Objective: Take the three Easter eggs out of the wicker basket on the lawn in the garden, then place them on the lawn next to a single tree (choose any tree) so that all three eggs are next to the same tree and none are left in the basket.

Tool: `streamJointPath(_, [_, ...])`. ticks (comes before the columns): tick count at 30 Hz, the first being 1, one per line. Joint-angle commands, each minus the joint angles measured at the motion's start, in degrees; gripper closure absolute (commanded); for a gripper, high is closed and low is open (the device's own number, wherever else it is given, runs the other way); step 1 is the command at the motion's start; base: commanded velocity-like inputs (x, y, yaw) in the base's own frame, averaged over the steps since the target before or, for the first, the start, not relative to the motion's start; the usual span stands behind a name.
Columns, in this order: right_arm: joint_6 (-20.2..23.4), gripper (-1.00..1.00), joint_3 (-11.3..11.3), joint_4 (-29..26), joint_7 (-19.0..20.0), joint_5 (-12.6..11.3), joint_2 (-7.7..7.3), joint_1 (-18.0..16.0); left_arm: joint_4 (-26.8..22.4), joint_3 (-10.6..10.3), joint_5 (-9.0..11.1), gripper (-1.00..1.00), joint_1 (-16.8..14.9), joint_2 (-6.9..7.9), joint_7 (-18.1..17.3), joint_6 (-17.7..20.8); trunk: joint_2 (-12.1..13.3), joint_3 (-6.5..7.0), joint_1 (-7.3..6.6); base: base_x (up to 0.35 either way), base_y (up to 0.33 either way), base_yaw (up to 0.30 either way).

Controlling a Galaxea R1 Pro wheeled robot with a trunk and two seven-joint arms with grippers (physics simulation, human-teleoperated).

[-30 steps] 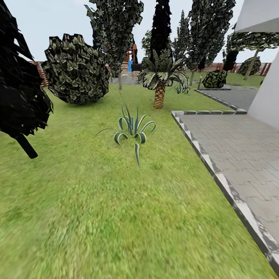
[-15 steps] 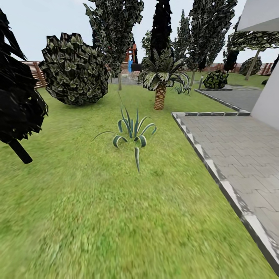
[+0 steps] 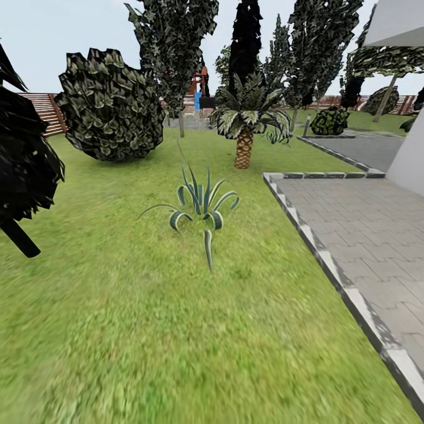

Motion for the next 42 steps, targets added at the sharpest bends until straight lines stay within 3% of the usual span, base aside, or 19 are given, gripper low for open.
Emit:
streamJointPath(1, [-0.2, -1.00, 0.1, 0.2, 0.3, -0.5, 0.00, -0.1, -0.1, 0.0, -0.1, -1.00, 0.0, 0.02, -0.2, 0.1, 0.0, -0.03, 0.04, 0.341, 0.000, 0.000])
streamJointPath(42, [-0.2, -1.00, 0.1, 0.2, 0.3, -0.5, 0.14, -0.1, -0.1, -0.1, -0.1, -1.00, 0.0, 0.02, -0.1, 0.1, 0.0, -0.03, 0.04, 0.341, 0.000, 0.000])
